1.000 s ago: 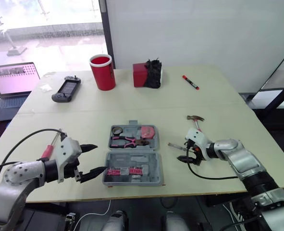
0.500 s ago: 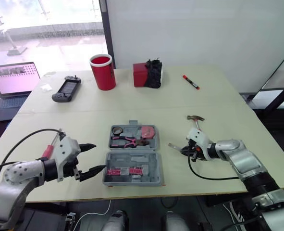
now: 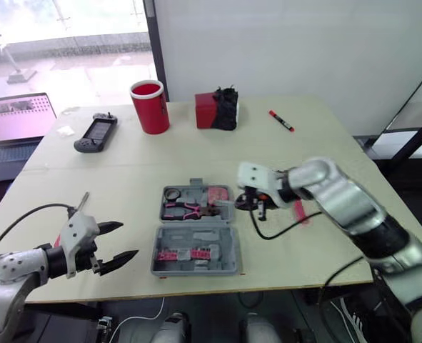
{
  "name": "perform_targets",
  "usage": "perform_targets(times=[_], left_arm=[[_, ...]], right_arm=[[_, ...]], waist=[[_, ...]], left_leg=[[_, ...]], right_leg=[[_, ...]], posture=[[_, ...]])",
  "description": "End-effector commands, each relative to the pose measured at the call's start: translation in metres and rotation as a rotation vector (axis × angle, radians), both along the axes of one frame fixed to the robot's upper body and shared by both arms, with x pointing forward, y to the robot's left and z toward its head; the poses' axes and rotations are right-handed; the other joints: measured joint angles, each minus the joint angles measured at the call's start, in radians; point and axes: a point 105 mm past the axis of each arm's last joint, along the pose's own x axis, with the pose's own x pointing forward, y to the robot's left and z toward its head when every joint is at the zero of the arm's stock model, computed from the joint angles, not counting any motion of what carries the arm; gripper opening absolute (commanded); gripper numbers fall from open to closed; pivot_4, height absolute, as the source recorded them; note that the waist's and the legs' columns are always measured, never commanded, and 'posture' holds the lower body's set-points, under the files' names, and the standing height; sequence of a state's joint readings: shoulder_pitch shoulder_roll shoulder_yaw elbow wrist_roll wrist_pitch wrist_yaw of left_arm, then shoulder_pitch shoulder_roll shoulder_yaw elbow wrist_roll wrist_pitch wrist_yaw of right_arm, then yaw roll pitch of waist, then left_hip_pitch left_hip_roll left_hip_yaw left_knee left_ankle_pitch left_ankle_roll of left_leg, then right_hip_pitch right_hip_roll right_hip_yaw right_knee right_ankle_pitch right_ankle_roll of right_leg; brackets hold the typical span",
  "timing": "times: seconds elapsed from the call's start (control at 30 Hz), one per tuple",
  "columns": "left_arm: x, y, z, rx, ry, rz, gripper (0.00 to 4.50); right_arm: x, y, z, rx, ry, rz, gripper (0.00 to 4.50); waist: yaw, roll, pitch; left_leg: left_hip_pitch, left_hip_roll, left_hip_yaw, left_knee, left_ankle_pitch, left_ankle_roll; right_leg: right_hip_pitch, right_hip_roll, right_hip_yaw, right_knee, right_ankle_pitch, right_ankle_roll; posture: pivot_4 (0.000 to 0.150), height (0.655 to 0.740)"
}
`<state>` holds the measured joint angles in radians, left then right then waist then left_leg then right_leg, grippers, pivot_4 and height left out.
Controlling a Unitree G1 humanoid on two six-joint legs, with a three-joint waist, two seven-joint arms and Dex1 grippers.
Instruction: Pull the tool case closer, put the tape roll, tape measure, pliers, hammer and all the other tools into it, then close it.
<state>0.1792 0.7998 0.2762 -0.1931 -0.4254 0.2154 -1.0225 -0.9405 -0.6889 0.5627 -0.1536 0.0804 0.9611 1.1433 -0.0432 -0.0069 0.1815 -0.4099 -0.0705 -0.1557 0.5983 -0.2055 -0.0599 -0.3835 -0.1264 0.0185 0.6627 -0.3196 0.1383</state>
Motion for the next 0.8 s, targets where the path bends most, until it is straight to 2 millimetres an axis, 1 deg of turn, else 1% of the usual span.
perform_targets(times=[0.03, 0.2, 0.33, 0.43, 0.57, 0.63, 0.8], left_arm=[[-0.005, 0.015, 0.007, 0.019, -0.042, 0.059, 4.50], [-0.015, 0.023, 0.004, 0.014, -0.046, 0.122, 4.50], [-0.038, 0.028, -0.006, -0.001, -0.041, 0.212, 4.50], [-0.049, 0.026, -0.011, -0.009, -0.035, 0.243, 4.50], [-0.058, 0.020, -0.015, -0.024, -0.023, 0.261, 4.50], [-0.061, 0.018, -0.017, -0.029, -0.017, 0.267, 4.50], [-0.061, 0.015, -0.018, -0.034, -0.017, 0.272, 4.50]], right_arm=[[0.004, 0.009, -0.004, -0.044, 0.106, -0.095, 0.02], [-0.010, 0.033, -0.009, -0.086, 0.147, 0.010, 0.02], [-0.019, 0.064, -0.024, -0.110, 0.157, 0.095, 0.02], [-0.015, 0.074, -0.030, -0.117, 0.140, 0.092, 0.02], [-0.016, 0.081, -0.039, -0.132, 0.144, 0.104, 0.02], [-0.014, 0.086, -0.044, -0.143, 0.138, 0.111, 0.02], [-0.011, 0.096, -0.050, -0.153, 0.133, 0.131, 0.02]], waist=[[-0.001, 0.000, 0.000], [0.001, 0.000, 0.000], [-0.008, 0.000, 0.000], [-0.004, 0.000, 0.000], [0.005, -0.001, -0.001], [0.003, -0.001, -0.001], [-0.004, -0.001, -0.001]], left_leg=[[0.000, 0.000, -0.001, -0.001, 0.000, 0.000], [-0.003, 0.000, -0.001, -0.003, 0.000, 0.000], [-0.004, 0.000, 0.000, -0.003, 0.000, 0.000], [-0.004, 0.000, 0.000, -0.003, 0.001, -0.001], [-0.004, 0.000, 0.000, -0.001, 0.001, -0.002], [-0.004, 0.000, 0.000, -0.001, 0.001, -0.002], [-0.004, 0.000, 0.000, -0.002, 0.001, -0.002]], right_leg=[[-0.002, 0.000, 0.000, 0.000, 0.000, 0.000], [-0.006, 0.000, 0.002, 0.000, 0.000, 0.000], [-0.008, 0.000, 0.003, 0.001, 0.001, -0.001], [-0.008, 0.000, 0.003, 0.002, 0.001, -0.001], [-0.010, 0.001, 0.002, 0.001, 0.001, -0.001], [-0.010, 0.001, 0.002, 0.001, 0.001, -0.001], [-0.010, 0.002, 0.002, 0.002, 0.001, -0.002]], posture=[[0.150, 0.7400], [0.150, 0.7400], [0.150, 0.7400], [0.150, 0.7400], [0.150, 0.7400], [0.150, 0.7400], [0.150, 0.7400]])
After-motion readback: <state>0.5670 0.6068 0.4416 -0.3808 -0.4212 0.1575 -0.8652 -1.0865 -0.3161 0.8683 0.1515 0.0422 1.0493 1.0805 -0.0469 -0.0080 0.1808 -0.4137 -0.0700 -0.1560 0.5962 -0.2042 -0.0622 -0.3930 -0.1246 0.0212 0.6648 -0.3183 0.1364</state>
